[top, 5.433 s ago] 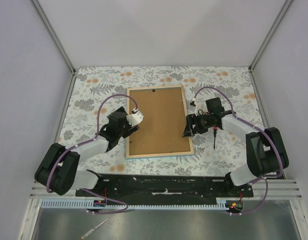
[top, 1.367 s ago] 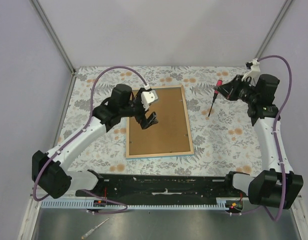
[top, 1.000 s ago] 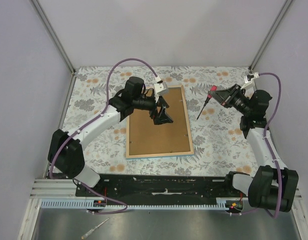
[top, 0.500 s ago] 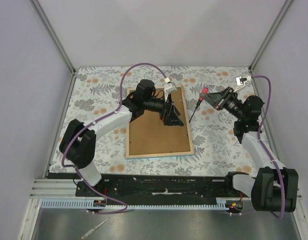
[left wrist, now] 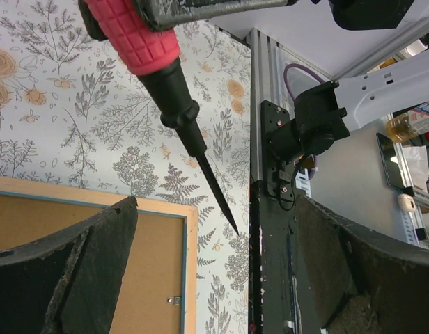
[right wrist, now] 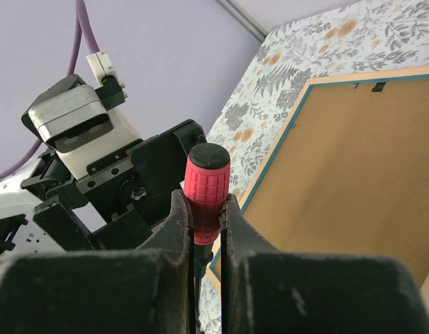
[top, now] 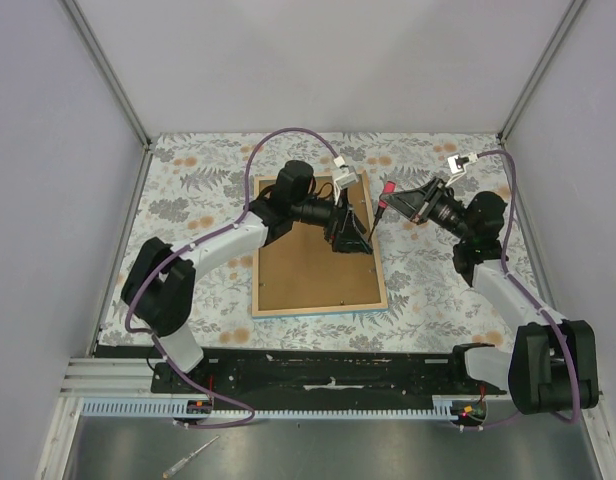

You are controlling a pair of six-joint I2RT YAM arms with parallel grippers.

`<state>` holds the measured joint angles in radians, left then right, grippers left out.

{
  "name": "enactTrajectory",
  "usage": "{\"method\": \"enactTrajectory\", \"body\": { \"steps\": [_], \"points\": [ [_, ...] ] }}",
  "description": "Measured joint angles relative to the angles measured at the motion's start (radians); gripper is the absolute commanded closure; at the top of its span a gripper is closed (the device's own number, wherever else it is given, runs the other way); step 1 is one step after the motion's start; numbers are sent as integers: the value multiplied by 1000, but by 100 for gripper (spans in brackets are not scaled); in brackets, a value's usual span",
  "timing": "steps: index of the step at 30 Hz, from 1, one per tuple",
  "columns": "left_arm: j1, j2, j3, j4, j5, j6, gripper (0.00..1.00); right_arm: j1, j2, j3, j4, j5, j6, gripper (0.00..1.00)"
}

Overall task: Take the photo out of the frame
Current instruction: Pick up the screwdriver from the center of the board.

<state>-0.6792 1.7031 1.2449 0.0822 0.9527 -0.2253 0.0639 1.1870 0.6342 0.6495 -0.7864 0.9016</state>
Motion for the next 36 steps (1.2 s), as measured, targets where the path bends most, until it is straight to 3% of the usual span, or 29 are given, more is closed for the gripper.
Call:
{"method": "enactTrajectory", "body": {
  "steps": [6, 13, 18, 24, 26, 28, 31, 36],
  "points": [
    [-11, 29, 0, 2, 0, -3, 5, 27, 26, -3, 25, -2, 0, 100],
    [-17, 39, 2, 0, 0, -3, 23, 31, 26, -4, 39, -2, 0, 100],
    [-19, 39, 3, -1, 0, -3, 30, 32, 26, -4, 39, -1, -4, 100],
    [-21, 39, 4, -2, 0, -4, 55, 40, 26, -5, 39, 0, -13, 100],
    [-23, 39, 5, -3, 0, -5, 72, 44, 26, -5, 39, -1, -16, 100],
    [-24, 39, 6, -4, 0, -9, 95, 46, 26, -5, 39, -1, -18, 100],
    [-23, 39, 9, -18, -6, -27, 98, 45, 26, -6, 50, -10, -38, 100],
    [-14, 40, 14, -48, -13, -31, 98, 48, 26, -5, 69, -25, -67, 50]
  ]
}}
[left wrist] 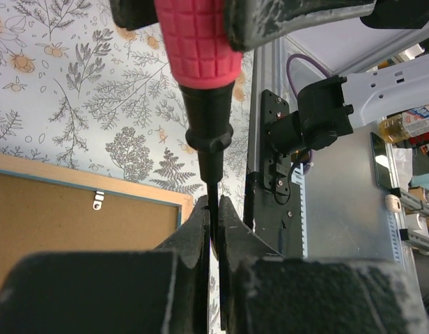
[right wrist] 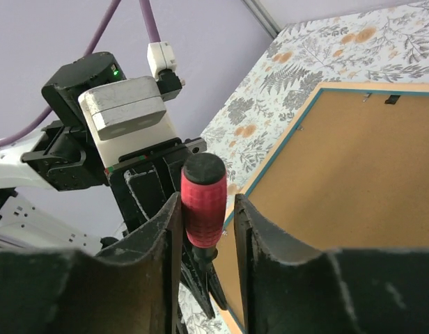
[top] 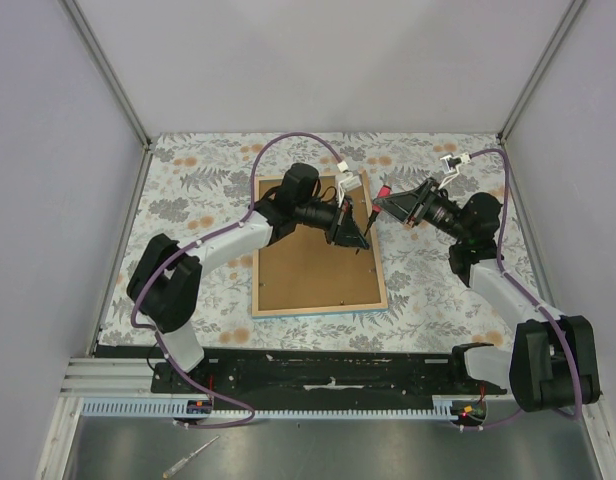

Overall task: Take the photo out of the frame
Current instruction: Pick up the screwdriver from the center of the board.

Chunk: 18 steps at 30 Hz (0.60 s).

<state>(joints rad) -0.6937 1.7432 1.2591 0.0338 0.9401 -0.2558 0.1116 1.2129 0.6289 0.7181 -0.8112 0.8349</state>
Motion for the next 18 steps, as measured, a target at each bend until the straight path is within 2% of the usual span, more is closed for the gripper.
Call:
{"method": "enactTrajectory", "body": {
  "steps": [2, 7, 15, 18],
  "points": [
    [0, 0, 1, -15, -2, 18, 98, 1, 0, 0, -2, -6, -2, 39],
    [-10, 0, 52, -140, -40, 140, 98, 2, 21, 35, -99, -27, -51, 37],
    [-9, -1, 145, -370, -201, 402, 98, 3, 79, 148, -253, -105, -123, 50],
    [-9, -1, 164, -432, -250, 475, 98, 3, 91, 168, -298, -136, -143, 50]
  ]
}}
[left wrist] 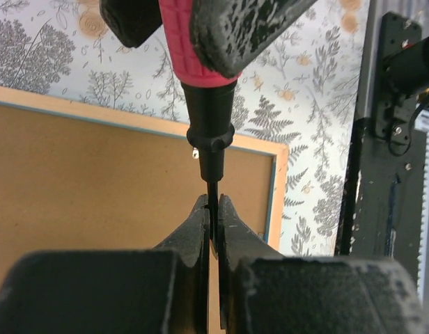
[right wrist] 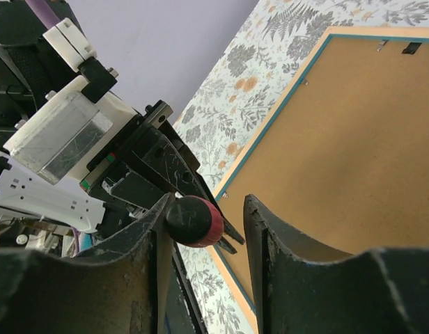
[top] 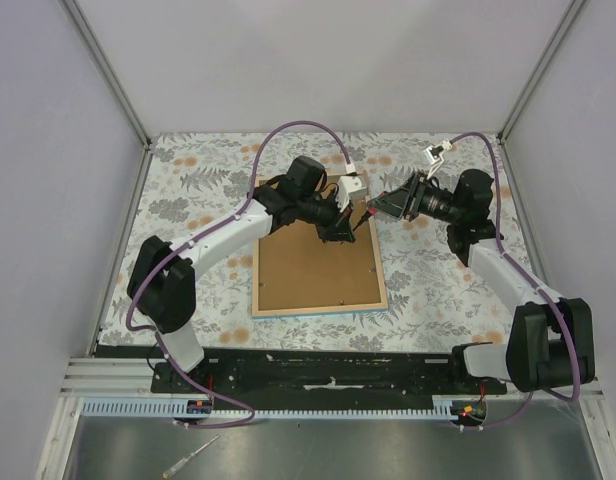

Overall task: Take the photo out of the frame
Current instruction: Pick up the screwdriver from the center of the board.

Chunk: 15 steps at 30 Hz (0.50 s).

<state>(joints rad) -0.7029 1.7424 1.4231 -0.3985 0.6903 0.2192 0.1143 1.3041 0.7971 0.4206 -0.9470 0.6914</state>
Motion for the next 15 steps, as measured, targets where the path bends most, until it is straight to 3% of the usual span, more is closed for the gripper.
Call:
{"method": "enactTrajectory", "body": {
  "steps": [8, 15],
  "points": [
    [0, 0, 69, -132, -84, 145, 98, 31, 60, 69, -110, -71, -62, 47],
    [-9, 0, 117, -203, -146, 228, 98, 67, 97, 96, -155, -115, -98, 54]
  ]
}}
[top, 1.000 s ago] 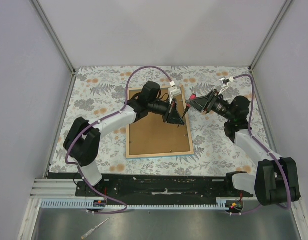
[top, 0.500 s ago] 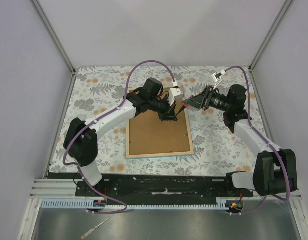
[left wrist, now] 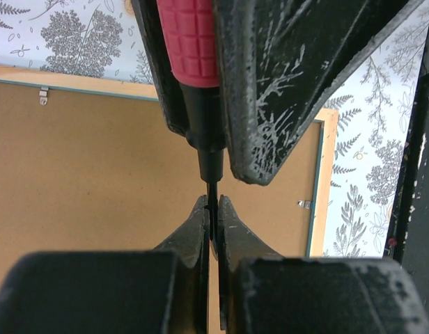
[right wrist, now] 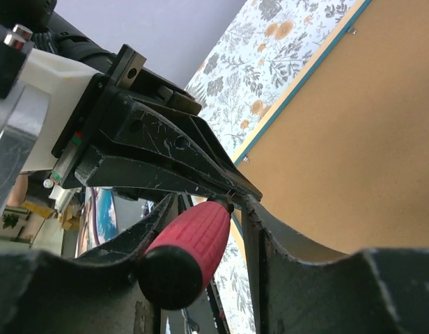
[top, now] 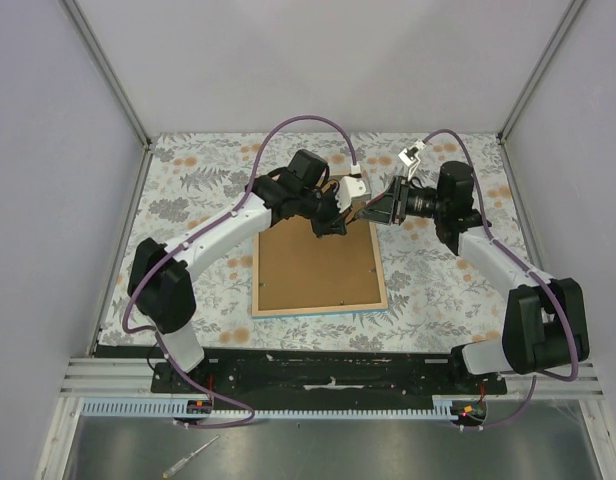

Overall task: Take the photo out of the frame
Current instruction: Pick up the screwdriver from the center of the board.

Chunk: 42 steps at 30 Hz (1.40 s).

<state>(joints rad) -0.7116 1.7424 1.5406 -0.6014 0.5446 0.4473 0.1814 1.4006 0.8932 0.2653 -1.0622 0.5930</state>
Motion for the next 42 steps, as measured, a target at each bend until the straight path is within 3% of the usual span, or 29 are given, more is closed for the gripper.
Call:
{"method": "enactTrajectory", "body": {
  "steps": [13, 18, 19, 21, 23, 25, 28, 36, 42],
  "points": [
    [-21, 33, 37, -89, -55, 42, 98, 27, 39, 11, -58, 2, -71, 72],
    [-26, 34, 42, -103, -74, 42, 98, 33, 43, 14, -68, 5, -85, 99],
    [-26, 34, 42, -104, -76, 42, 95, 33, 45, 15, -69, 5, -88, 100],
    [-26, 34, 45, -106, -81, 42, 84, 34, 48, 19, -71, 5, -90, 100],
    [-27, 35, 50, -110, -89, 42, 66, 34, 50, 23, -72, 6, -92, 100],
    [-31, 35, 54, -100, -93, 52, 38, 37, 54, 26, -73, -2, -89, 100],
    [-39, 35, 58, -85, -101, 63, 13, 45, 54, 26, -80, -7, -90, 100],
    [-21, -32, 5, -33, -143, 63, 7, 16, 44, 24, -76, 11, -93, 100],
    [116, -225, -115, 12, -137, 49, 5, -75, -27, -12, -32, 36, -91, 95]
  ]
}}
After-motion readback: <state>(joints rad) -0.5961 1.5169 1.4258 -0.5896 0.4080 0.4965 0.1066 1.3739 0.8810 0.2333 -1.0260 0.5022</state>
